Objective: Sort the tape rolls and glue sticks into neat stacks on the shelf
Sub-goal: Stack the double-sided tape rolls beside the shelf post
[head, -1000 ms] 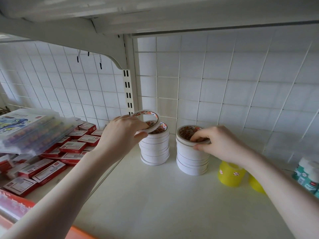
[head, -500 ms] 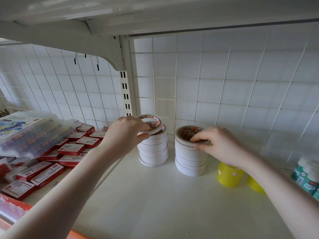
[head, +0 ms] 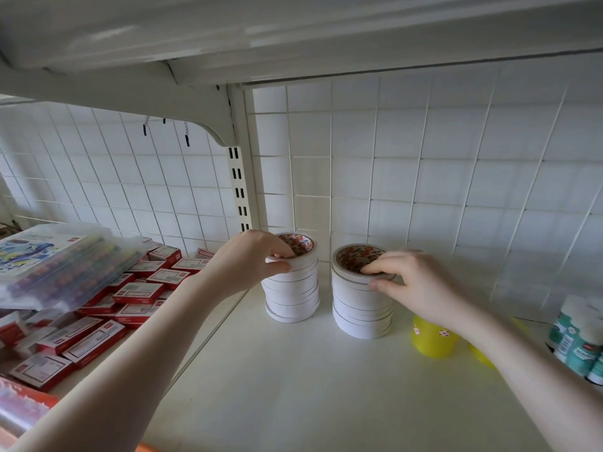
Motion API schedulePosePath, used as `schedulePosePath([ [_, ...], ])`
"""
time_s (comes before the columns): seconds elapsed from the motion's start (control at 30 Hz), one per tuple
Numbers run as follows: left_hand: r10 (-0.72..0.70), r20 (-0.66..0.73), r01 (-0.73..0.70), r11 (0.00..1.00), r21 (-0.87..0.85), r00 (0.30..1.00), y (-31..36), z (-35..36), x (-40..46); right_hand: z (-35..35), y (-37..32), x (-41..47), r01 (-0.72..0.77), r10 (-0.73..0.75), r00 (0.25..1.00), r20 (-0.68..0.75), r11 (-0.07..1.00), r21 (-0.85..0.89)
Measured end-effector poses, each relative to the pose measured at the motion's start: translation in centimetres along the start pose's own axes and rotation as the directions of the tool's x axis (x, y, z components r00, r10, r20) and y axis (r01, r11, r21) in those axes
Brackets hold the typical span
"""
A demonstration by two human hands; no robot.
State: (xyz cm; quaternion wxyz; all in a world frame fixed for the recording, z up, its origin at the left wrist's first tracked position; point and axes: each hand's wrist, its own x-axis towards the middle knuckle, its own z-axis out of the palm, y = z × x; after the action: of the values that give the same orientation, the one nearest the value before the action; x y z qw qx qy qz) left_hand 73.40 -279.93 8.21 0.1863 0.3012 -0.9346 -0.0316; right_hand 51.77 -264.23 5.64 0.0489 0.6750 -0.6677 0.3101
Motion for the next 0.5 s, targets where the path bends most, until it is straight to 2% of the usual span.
schedulePosePath([
  [0.2,0.021,0.052,-0.022,0.999,0.027,0.998,0.4,-0.3,0.0,0.0,-0.1,-0.4,0.003,-0.004,0.998,-0.065,1.000,-0.021],
  [0.33,-0.035,0.099,0.041,0.997,-0.064,0.995,1.3,-1.1,0.3,-1.5,0.4,-1.6,-0.020,0.014,0.993,-0.120,0.999,-0.048],
  [0.43,-0.074,0.117,0.077,0.997,-0.023,0.990,2.2,-1.6,0.0,-3.0,1.2,-3.4,-0.056,0.045,0.987,-0.153,0.996,-0.068],
  [0.5,-0.097,0.079,0.096,0.995,0.007,0.992,3.0,-1.5,-0.6,-4.0,2.0,-4.9,-0.098,0.083,0.982,-0.171,0.992,-0.083],
])
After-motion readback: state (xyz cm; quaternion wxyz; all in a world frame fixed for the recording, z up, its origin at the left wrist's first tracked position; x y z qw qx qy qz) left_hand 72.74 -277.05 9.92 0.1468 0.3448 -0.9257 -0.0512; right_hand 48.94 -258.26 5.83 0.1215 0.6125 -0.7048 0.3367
